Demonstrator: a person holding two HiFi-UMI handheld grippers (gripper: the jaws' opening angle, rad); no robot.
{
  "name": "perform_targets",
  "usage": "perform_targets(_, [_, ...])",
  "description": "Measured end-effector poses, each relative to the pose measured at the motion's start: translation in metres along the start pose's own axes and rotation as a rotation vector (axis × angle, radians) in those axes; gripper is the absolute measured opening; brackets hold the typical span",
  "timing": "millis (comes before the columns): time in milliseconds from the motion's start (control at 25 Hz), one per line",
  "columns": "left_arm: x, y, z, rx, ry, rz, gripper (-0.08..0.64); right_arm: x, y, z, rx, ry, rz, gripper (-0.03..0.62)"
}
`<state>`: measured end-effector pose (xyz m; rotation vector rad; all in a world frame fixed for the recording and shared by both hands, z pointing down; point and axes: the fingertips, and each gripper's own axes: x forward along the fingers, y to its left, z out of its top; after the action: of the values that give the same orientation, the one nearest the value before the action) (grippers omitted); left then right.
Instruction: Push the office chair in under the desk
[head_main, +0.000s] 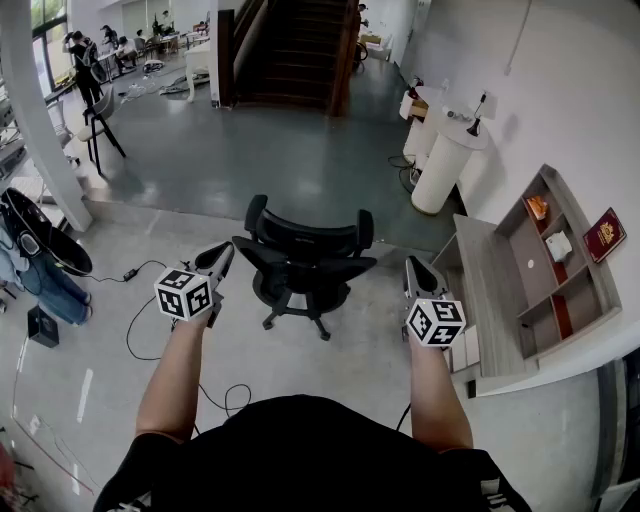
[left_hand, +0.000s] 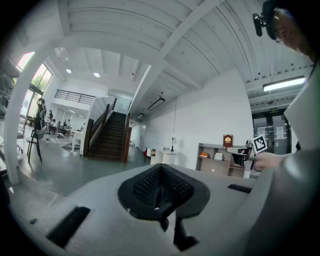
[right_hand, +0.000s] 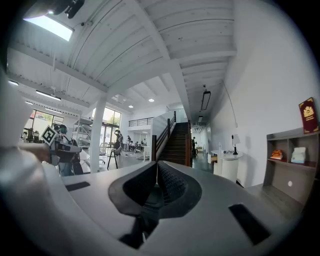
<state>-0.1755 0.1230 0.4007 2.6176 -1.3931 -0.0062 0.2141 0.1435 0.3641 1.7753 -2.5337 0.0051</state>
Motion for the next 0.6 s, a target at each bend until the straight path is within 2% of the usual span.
perform_targets(280, [0.008, -0.016, 0.008, 0.006, -0.02, -0.003, 0.018, -0.01, -0.009, -0.008, 0.007, -0.006, 0.028, 0.016])
perform_targets(600, [0.017, -0.037, 0.004, 0.036, 0.008, 0.003, 0.018, -0.016, -0.024, -0.012, 0.036, -0.009, 0.035, 0.017])
